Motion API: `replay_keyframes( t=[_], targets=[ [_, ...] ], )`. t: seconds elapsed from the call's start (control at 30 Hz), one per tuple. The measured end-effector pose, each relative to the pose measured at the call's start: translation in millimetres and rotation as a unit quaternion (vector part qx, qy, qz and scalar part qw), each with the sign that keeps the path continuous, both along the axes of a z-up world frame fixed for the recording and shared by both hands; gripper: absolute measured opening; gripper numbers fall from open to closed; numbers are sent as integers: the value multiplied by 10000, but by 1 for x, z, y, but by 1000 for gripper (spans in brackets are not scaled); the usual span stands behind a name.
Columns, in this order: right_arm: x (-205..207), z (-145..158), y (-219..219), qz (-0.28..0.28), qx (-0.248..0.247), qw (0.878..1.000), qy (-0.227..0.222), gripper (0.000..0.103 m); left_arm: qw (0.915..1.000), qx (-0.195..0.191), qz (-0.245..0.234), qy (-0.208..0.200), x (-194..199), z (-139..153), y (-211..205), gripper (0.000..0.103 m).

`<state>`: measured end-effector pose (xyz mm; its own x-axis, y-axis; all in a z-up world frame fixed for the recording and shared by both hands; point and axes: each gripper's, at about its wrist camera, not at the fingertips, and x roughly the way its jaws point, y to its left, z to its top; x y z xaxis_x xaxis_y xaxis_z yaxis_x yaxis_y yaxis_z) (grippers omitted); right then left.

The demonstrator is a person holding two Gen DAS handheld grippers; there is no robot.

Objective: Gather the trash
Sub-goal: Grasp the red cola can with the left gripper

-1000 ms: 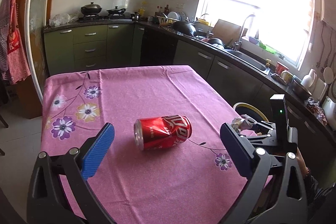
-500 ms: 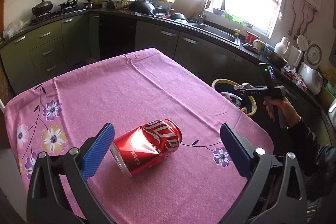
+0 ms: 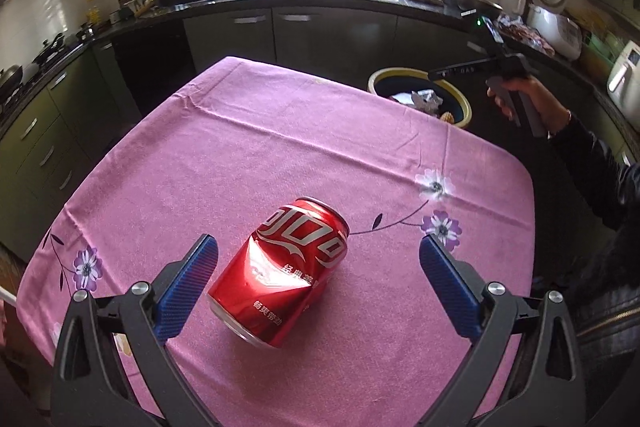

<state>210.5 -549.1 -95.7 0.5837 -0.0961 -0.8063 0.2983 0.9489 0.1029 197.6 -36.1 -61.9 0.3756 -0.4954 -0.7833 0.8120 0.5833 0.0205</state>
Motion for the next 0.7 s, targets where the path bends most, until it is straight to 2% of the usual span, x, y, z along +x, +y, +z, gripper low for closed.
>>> replay_keyframes(
  t=[0.13, 0.37, 0.6, 0.7],
  targets=[
    [-18, 8, 21, 137, 95, 9998, -144, 94, 9979, 396, -497, 137, 10, -10, -6, 96],
    [-42, 30, 53, 360, 106, 9987, -345, 94, 9912, 737, -988, 487, 41, -25, -15, 96],
    [-48, 46, 68, 430, -42, 9984, -372, 94, 9774, 1069, -1441, 1119, 62, -53, -23, 96],
    [-46, 48, 69, 435, -35, 9984, -352, 94, 9714, 1242, -1618, 1213, 62, -62, -26, 96]
  ],
)
